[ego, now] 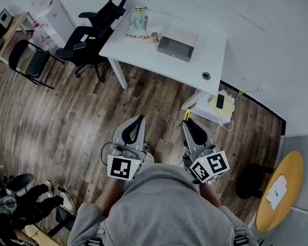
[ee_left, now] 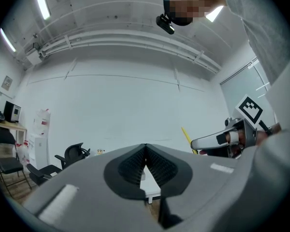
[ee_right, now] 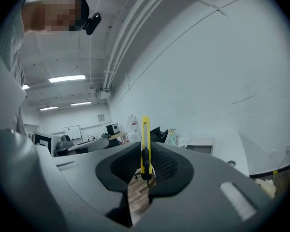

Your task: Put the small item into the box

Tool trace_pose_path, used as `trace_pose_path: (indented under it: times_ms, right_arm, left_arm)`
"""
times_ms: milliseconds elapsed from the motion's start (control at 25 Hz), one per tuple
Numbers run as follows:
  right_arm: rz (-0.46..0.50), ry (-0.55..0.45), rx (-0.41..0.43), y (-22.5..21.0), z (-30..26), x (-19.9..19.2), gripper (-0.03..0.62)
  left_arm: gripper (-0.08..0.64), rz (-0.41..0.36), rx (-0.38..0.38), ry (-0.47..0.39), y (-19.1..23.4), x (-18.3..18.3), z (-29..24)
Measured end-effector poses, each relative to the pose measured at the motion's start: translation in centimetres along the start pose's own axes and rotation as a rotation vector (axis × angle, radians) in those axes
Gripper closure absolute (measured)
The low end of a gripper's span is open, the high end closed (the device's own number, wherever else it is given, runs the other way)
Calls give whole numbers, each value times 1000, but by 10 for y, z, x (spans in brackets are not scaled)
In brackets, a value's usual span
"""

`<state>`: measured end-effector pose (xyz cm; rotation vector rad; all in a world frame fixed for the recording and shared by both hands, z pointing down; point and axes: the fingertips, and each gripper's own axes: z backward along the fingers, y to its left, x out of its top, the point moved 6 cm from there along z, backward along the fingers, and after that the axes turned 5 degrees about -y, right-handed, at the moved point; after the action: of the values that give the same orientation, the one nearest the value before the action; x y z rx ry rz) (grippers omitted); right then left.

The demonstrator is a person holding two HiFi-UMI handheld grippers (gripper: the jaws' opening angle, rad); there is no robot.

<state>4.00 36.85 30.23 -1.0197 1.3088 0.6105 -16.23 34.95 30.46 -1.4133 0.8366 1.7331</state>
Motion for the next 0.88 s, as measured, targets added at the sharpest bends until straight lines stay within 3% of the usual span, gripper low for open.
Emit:
trace_pose_path:
  times_ms: [440, 880]
  right_arm:
    - [15, -17, -51, 9, -63, 1, 511]
    - [-4, -2, -70, -4, -75, -4, 511]
  left_arm:
    - [557, 4, -40, -8, 67, -5, -33]
    - [557, 22, -22, 27, 83, -17, -40]
